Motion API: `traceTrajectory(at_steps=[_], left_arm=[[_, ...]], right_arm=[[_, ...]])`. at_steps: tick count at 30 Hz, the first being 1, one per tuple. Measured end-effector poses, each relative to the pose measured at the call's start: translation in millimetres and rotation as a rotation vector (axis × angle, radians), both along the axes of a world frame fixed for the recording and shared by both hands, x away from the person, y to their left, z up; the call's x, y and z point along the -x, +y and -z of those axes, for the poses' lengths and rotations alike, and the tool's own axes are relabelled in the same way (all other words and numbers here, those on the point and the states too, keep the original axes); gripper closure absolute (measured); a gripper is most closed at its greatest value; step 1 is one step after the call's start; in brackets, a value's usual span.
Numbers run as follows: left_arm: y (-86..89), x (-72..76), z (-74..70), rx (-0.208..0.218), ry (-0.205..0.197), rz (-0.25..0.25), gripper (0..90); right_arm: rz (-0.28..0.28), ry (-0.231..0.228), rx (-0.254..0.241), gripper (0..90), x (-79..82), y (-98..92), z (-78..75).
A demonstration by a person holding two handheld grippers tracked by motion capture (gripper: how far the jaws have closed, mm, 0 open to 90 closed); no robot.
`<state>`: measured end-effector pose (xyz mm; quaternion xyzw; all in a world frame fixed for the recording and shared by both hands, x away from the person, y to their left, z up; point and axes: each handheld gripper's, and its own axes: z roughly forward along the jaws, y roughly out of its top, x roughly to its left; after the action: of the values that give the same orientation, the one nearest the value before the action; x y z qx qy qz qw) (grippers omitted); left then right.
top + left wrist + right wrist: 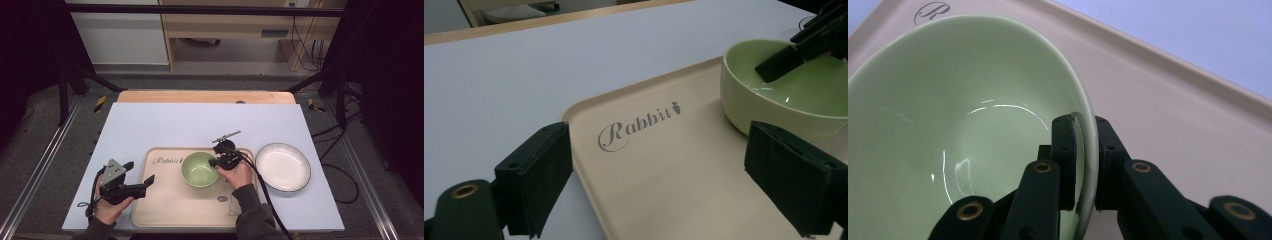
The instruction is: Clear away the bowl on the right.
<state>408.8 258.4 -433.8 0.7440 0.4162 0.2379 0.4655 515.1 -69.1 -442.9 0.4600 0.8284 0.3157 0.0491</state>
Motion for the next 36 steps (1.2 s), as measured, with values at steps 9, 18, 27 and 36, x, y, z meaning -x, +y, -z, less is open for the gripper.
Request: traceTrajectory(at_steps=[9,18,27,36], left_arm=[[0.6,0.1,-0.6,0.001,-0.001,-0.002,11.7],[1.4,-0.1,-0.6,0.003,-0.001,-0.006,11.7],[1.5,-0.1,-0.8,0.006,-0.002,-0.010,11.6],[3.6,-0.8,-0.3,0.006,0.001,-0.015,11.6]], right_arm=[[-0.009,-0.110,0.007,68.4,8.6,-6.4,-14.3],[-0.035,-0.191,-0.066,46.9,24.3,-20.2,-35.8],[-0.046,-0.301,-0.152,26.8,45.0,-38.8,-45.7],[-0.065,-0.409,-0.201,18.9,65.9,-66.3,-48.8]])
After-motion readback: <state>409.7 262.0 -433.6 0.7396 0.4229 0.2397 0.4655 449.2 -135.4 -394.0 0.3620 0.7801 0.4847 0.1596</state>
